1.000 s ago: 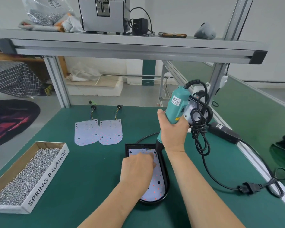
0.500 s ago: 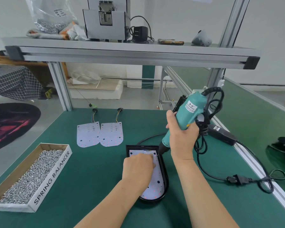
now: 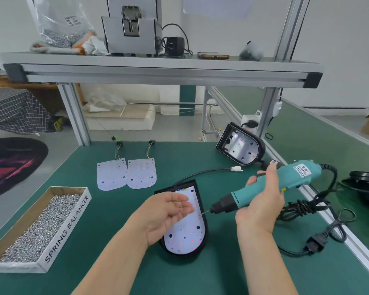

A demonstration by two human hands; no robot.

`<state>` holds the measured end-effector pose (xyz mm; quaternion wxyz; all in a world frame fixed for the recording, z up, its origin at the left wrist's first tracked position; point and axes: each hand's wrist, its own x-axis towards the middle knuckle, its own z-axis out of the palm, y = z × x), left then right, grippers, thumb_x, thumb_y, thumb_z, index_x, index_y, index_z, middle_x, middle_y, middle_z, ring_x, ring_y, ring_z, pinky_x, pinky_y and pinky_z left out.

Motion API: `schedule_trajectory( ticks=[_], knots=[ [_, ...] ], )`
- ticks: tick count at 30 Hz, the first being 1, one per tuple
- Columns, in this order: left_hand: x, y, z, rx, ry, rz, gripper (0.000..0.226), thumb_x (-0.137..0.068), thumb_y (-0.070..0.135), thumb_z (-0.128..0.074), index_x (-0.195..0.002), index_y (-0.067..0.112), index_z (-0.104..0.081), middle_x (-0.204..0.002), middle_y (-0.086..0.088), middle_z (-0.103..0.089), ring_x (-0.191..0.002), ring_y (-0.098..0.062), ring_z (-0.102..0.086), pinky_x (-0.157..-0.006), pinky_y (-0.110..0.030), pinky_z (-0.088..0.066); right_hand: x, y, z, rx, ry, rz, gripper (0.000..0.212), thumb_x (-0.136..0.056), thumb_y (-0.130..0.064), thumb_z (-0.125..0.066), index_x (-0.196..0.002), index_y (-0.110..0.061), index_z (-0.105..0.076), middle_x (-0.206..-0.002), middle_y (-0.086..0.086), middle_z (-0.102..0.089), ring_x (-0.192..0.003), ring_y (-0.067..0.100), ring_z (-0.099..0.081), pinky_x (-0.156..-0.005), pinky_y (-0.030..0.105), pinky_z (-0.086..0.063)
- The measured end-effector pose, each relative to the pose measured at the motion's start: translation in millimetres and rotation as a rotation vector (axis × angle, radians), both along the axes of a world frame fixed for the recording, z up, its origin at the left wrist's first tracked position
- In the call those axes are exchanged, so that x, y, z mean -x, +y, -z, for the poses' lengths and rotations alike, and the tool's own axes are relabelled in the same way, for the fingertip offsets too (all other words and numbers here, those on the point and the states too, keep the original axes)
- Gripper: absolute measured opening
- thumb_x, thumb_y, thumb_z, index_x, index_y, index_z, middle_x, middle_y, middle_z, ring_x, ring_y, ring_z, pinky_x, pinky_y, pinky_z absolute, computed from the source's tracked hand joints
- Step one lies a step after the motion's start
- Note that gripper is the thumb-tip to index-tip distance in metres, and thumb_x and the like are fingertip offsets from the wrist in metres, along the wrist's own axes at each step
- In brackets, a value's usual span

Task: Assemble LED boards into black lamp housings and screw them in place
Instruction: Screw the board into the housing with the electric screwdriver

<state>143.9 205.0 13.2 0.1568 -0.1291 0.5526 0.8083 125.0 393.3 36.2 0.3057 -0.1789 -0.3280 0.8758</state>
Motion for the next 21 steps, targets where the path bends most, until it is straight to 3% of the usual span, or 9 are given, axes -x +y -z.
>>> schedule_trajectory(
  ticks=[4, 8, 12, 16, 21],
  knots=[
    [-11, -6, 9, -0.179, -0.042, -0.018, 0.022, -0.095, -0.021, -0.043, -0.105, -0.016, -0.062, -0.091, -0.027, -0.073, -0.084, -0.031, -0.076, -0.065, -0.024, -0.06, -8, -12, -7, -0.064, 0.038, -0.007, 0.017, -0.092, -0.029, -0.071, -0.09, -0.02, -0.057, -0.059, -0.017, -0.061, -0.054, 0.002, -0.058, -0.05, 0.014, -0.047],
    [-14, -5, 14, -0.212, -0.047, -0.055, 0.013, -0.093, -0.014, -0.053, -0.097, -0.014, -0.066, -0.089, -0.026, -0.072, -0.082, -0.03, -0.076, -0.063, -0.021, -0.059, -14, -22, -9, -0.149, 0.05, 0.026, 0.02, -0.093, -0.028, -0.069, -0.081, -0.02, -0.055, -0.058, -0.015, -0.059, -0.053, 0.005, -0.054, -0.05, 0.016, -0.045],
    [-18, -3, 15, -0.203, -0.08, -0.092, 0.008, -0.083, -0.004, -0.067, -0.08, -0.01, -0.072, -0.077, -0.02, -0.071, -0.07, -0.024, -0.075, -0.055, -0.017, -0.057, -18, -28, -11, -0.15, 0.051, 0.04, 0.019, -0.094, -0.026, -0.068, -0.082, -0.02, -0.054, -0.057, -0.016, -0.059, -0.052, 0.005, -0.054, -0.049, 0.016, -0.045],
    [-20, -1, 17, -0.174, -0.113, -0.091, 0.014, -0.087, 0.007, -0.07, -0.079, -0.004, -0.07, -0.064, -0.01, -0.063, -0.051, -0.013, -0.064, -0.045, -0.014, -0.052, -21, -31, -14, -0.154, 0.053, 0.051, 0.02, -0.094, -0.031, -0.068, -0.081, -0.021, -0.056, -0.058, -0.014, -0.058, -0.055, 0.006, -0.055, -0.05, 0.017, -0.046],
    [-23, 0, 15, -0.341, -0.163, -0.064, 0.011, -0.07, 0.004, -0.072, -0.071, -0.006, -0.077, -0.067, -0.014, -0.065, -0.054, -0.014, -0.067, -0.044, -0.014, -0.052, -23, -33, -13, -0.188, 0.055, 0.048, 0.02, -0.09, -0.037, -0.07, -0.082, -0.023, -0.058, -0.061, -0.01, -0.06, -0.062, 0.009, -0.057, -0.06, 0.021, -0.049]
  ],
)
